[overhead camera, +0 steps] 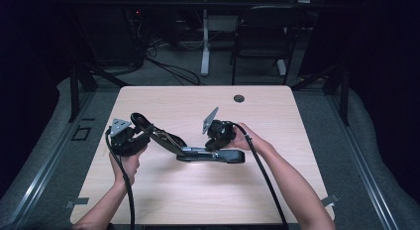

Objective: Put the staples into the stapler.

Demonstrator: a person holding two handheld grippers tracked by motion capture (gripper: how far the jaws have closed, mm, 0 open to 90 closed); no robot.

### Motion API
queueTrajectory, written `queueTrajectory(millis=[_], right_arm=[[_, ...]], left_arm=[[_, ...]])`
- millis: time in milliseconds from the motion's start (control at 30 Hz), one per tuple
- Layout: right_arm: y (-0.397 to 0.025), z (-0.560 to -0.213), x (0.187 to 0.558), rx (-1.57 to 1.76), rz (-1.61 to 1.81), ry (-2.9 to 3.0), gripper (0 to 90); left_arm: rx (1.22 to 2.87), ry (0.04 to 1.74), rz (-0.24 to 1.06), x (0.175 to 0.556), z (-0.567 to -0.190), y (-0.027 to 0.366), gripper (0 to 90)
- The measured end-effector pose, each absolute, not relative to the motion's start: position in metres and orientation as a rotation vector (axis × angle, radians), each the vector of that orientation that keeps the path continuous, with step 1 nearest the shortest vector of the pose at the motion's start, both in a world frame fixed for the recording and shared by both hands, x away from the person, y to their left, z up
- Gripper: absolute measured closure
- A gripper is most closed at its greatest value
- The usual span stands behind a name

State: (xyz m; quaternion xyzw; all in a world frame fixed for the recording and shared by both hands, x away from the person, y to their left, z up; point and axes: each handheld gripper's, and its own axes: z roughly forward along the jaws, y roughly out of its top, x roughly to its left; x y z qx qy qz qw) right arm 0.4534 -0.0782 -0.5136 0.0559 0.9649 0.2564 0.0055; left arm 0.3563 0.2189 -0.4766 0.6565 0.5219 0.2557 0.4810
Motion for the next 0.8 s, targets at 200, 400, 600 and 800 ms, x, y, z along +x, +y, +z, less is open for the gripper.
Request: queueTrajectory(millis=[200,400,600,800], right_arm=[[-0.079,-0.513,0.453,0.180,0.787,3.015,75.6],[-0.081,-0.514,0.452,0.210,0.798,3.011,70.3],[-0.085,-0.514,0.449,0.234,0.806,3.010,58.4],[-0.092,-0.513,0.444,0.300,0.818,2.977,46.6]], left_arm=[[1.599,1.270,0.622,0.356,-0.477,0.219,58.8],[1.598,1.270,0.622,0.356,-0.477,0.219,58.8],[1.598,1.270,0.622,0.356,-0.477,0.219,58.8],[1.600,1.274,0.624,0.356,-0.477,0.219,58.8]])
